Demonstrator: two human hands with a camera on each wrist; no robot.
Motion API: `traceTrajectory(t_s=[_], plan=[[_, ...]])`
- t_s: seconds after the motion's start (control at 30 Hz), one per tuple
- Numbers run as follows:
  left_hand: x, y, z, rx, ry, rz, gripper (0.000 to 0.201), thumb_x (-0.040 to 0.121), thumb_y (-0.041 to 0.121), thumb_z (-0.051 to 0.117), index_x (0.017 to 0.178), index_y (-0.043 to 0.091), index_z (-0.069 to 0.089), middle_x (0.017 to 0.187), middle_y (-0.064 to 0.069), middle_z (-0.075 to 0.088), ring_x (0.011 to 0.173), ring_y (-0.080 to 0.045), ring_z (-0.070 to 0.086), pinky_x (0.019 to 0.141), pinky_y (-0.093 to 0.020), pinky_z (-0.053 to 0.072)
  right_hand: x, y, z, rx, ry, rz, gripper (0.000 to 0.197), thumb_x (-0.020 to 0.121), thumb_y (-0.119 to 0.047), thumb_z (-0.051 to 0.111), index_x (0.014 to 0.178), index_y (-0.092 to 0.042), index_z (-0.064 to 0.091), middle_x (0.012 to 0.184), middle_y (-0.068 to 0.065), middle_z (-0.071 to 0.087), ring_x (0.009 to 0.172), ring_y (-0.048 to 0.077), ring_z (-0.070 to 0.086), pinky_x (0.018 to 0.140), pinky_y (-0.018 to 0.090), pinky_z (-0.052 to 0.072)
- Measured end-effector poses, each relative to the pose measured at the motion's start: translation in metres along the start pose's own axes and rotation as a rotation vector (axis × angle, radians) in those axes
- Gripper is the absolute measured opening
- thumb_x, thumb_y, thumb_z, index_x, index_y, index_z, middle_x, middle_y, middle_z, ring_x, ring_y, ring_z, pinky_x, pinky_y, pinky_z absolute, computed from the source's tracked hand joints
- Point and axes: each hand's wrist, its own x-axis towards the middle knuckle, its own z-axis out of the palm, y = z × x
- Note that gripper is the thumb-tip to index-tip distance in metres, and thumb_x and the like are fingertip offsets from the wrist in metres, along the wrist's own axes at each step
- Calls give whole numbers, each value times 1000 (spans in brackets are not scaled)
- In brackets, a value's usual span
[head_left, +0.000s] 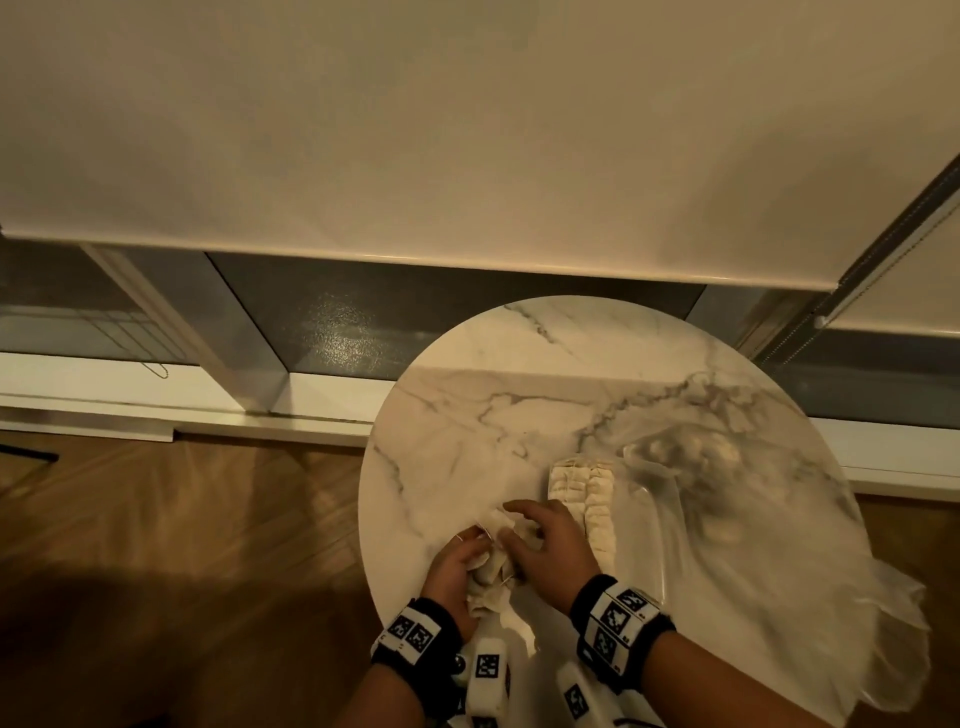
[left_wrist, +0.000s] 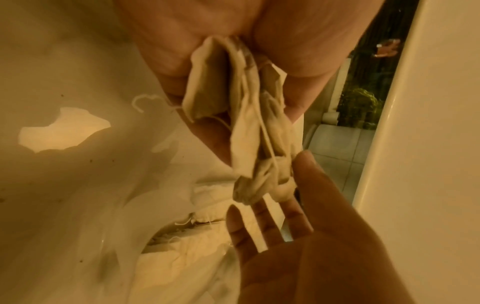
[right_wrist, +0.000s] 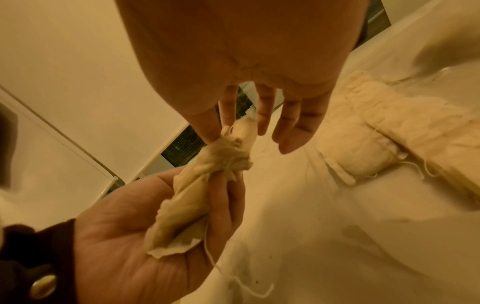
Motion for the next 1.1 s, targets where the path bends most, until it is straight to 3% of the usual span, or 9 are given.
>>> traceTrajectory(t_s=[0.13,0.27,0.37,0.53,0.63,0.8,0.93,1.03,1.1], plan=[[1,5,-3,137,11,55,21,92,1,49,107,-4,63,85,-25,67,68,-32,66,59,-36,53,5,-2,0,-54,61,-80,26,81,-52,66,103,-39,70,104,-10,58,102,9,55,93,29,47],[0,11,-1,227,18,74,18,81,2,62,98,0,63,79,-24,65,59,-28,62,54,-33,51,4,-13,-2,-154,-65,-79,34,81,-54,67,104,-30,72,101,-8,63,94,6,60,85,23,50],[1,12,-5,264,10,82,12,80,5,64,91,5,68,89,-27,66,75,-33,59,67,-44,48,1,-14,-1,-175,-104,-86,32,80,-46,68,107,-30,71,103,-5,64,93,7,60,82,19,47],[4,11,-9,344,-8,131,17,90,-2,54,99,-1,68,93,-26,71,80,-33,68,73,-42,55,2,-10,4,-81,23,-81,23,81,-58,63,81,-37,73,85,-14,65,83,1,59,77,19,47],[9,8,-13,378,27,147,18,91,2,56,103,3,70,97,-27,70,86,-35,68,74,-40,56,0,-14,-4,42,84,-94,8,81,-41,70,74,-38,69,84,-13,67,87,1,61,81,19,47],[10,8,-19,298,83,109,14,90,1,59,100,5,68,87,-20,71,77,-30,66,58,-33,55,-6,-25,-27,625,76,103,13,88,-3,67,77,-8,71,74,5,70,75,21,66,72,29,56],[15,5,-24,281,88,119,16,89,1,59,102,2,67,85,-19,72,77,-28,67,61,-32,54,-7,-27,-43,904,66,244,13,91,-3,61,80,-7,66,80,17,58,82,31,59,83,49,56],[22,1,-25,311,94,136,15,90,3,60,101,4,68,93,-23,71,81,-28,67,64,-32,54,-7,-26,-50,924,85,327,5,94,-7,59,95,-6,64,88,16,59,84,29,60,77,48,60],[26,-1,-25,370,121,184,14,91,0,58,102,4,66,92,-21,70,80,-25,66,60,-27,55,-7,-22,-52,897,111,381,14,95,-7,57,109,-7,61,94,16,62,86,28,62,71,45,61]])
